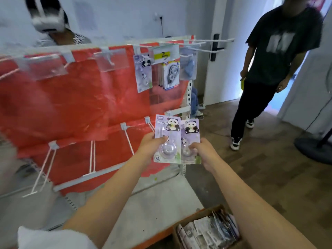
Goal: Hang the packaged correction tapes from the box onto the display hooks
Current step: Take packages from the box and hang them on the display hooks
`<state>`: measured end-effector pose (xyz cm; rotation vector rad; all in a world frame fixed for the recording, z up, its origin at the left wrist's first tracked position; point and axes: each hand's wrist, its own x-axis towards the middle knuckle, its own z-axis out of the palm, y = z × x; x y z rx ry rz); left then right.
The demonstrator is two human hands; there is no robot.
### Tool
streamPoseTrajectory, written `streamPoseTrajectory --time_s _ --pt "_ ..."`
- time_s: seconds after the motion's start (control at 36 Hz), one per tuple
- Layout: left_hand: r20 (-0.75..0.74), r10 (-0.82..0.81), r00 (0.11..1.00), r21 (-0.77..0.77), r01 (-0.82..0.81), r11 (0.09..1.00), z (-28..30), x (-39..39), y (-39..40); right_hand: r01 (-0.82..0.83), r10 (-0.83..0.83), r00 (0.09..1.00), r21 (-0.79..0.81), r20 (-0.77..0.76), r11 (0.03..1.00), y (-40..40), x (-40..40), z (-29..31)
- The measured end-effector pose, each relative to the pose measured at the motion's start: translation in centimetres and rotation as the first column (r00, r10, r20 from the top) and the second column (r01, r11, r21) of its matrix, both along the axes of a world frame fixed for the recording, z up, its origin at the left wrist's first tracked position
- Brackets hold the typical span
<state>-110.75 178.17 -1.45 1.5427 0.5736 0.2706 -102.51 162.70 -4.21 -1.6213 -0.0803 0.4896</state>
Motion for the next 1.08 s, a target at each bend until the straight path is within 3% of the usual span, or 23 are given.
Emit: streamPoseTrajectory --time_s 0.31,0.53,0.72,1.08 --pt "0.172 0.210 0.962 0.051 -0.221 0.974 4.1 -6.1 5.4 -0.337 0.325 0.917 0.014 0.233 0.941 6.3 -2.6 5.2" --pt "0.221 0.328 0.918 0.011 -0.338 0.941 5.6 -7.0 6.8 -0.471 0.447 0.852 0.026 0.272 0.882 8.5 -1.5 7.5" --pt "0.246 0.360 0.900 0.015 -0.375 0.927 6.5 -4.3 6.1 -0.483 0.465 0.812 -0.041 0.353 0.875 7.8 1.6 9.2" --pt "0.251 0.430 0.868 -0.116 -0.414 0.903 6.5 1.3 4.3 -0.503 0.426 0.760 0.029 0.490 0.864 5.9 8.5 11.6"
